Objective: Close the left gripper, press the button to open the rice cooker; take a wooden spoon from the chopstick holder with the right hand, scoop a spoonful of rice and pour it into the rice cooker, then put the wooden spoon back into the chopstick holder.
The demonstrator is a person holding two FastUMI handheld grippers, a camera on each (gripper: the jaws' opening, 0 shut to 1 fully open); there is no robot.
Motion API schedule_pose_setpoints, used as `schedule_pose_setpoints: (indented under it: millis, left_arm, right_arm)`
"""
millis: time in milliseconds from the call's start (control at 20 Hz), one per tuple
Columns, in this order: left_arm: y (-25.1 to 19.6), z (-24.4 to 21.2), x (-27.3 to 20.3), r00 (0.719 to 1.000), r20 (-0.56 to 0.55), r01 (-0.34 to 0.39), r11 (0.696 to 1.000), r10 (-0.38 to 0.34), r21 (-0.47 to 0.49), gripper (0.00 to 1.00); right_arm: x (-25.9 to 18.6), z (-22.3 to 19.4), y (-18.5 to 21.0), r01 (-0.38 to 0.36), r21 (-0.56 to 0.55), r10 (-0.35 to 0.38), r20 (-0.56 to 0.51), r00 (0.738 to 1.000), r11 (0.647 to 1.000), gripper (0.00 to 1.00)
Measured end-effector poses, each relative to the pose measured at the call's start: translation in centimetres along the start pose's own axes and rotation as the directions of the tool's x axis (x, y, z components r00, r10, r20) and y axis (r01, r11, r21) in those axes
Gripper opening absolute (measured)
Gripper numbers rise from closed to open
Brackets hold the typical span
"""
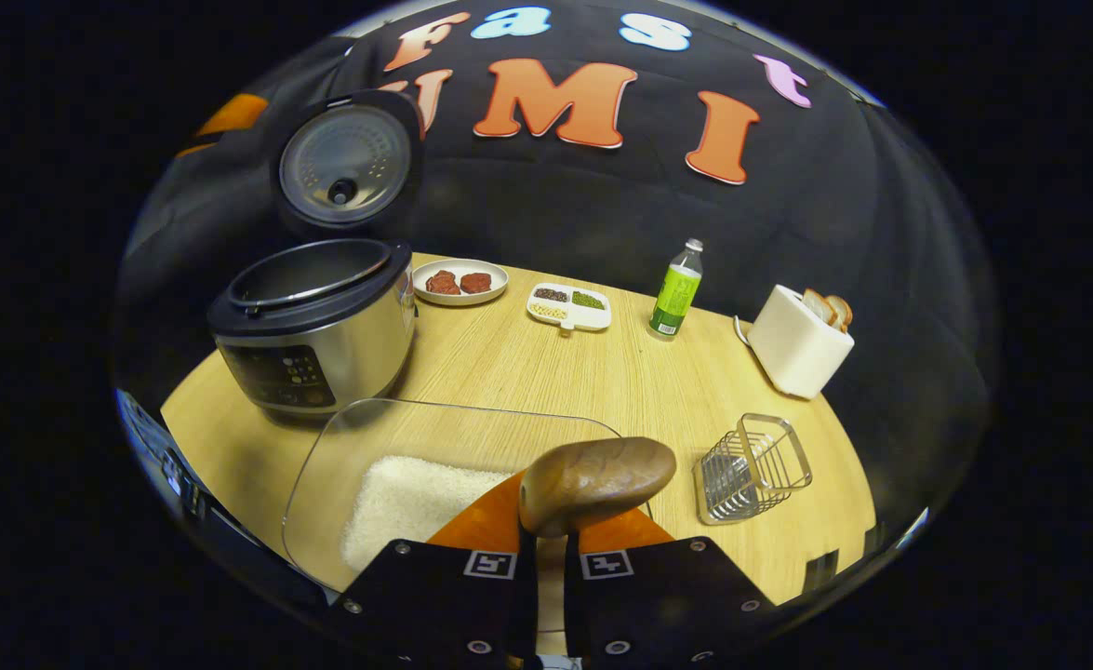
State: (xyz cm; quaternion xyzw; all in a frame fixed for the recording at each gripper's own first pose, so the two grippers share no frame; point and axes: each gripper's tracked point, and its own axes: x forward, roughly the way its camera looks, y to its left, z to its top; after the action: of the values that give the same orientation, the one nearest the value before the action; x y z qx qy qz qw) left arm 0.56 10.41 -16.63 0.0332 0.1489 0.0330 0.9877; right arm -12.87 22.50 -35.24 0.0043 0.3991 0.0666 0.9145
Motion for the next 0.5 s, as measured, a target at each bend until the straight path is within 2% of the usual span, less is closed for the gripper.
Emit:
schedule_pose_setpoints:
  millis: [150,400,500]
  left_arm:
    - [-0.4,0.2,0.5,0.999,-0.001,0.040,0.998,-0.040,0.039,0.86]
    - [-0.6,0.0,1.2,0.996,-0.004,0.093,0.993,-0.093,0.073,0.86]
    - [-0.3,0.1,1.3,0.995,-0.001,0.100,0.993,-0.100,0.066,0.86]
  right_arm:
    - [-0.6,-0.1,2.4,-0.060,0.166,0.061,-0.004,0.998,0.984,0.11]
    - [-0.7,0.0,6.8,-0.133,0.287,0.142,-0.013,0.990,0.949,0.11]
    - [-0.7,-0.1,7.3,-0.144,0.369,0.169,-0.036,0.985,0.918,0.11]
